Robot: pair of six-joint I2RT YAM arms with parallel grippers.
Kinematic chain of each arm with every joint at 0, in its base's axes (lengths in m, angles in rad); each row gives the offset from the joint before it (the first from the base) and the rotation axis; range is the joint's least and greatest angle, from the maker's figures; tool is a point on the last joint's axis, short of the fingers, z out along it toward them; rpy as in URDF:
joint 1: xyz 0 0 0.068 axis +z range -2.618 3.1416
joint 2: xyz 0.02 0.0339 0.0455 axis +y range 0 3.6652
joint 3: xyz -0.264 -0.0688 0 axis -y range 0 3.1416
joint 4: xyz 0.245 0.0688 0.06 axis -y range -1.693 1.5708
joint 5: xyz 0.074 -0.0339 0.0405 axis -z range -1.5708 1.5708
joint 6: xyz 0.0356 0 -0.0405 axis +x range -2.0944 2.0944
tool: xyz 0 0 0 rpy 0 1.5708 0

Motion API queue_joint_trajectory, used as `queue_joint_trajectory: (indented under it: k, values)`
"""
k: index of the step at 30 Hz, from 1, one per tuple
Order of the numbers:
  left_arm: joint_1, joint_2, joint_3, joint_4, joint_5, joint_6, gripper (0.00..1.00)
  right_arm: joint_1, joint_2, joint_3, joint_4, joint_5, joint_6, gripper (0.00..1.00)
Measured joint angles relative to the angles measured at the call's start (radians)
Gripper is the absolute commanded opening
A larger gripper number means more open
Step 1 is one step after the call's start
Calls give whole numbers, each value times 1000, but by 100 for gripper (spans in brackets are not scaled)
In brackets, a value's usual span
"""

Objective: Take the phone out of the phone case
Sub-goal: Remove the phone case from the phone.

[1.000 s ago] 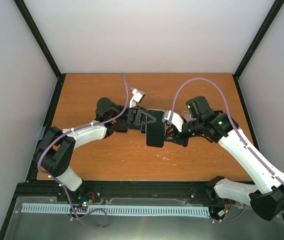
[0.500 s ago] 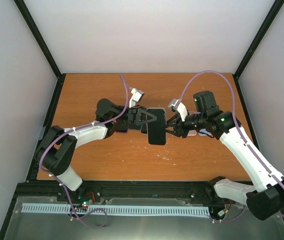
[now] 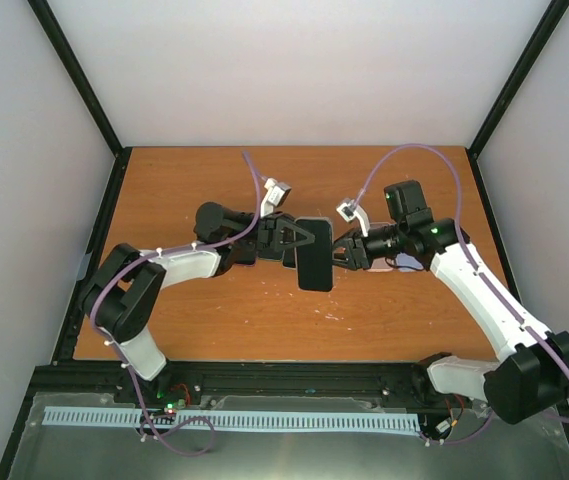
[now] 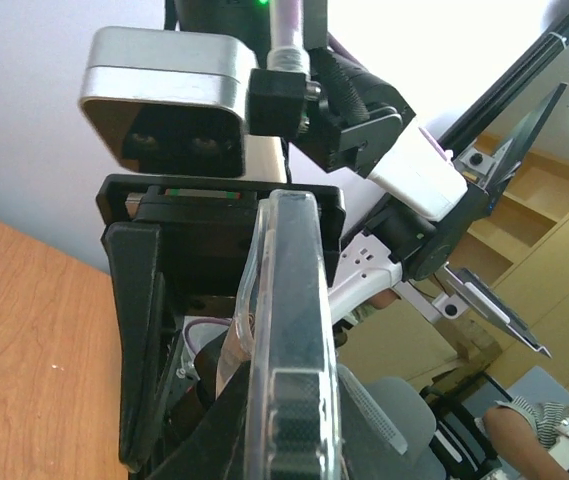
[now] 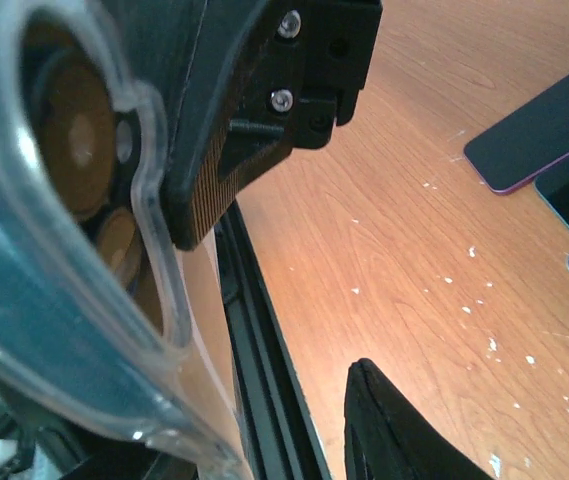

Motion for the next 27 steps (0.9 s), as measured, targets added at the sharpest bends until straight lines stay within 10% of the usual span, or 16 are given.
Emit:
queue_joint_trajectory:
  k: [11,22,27]
  values:
    - [2,40,8,43,-64,-25,2,-40,48,2,73,-137,119,3]
    - [-31,63,75,-192,-13,64,55,-123,-29,-87,114,-86,24,3]
    - [-17,52,89,-427,-90,201,65,-222,-85,-177,135,-19,22,3]
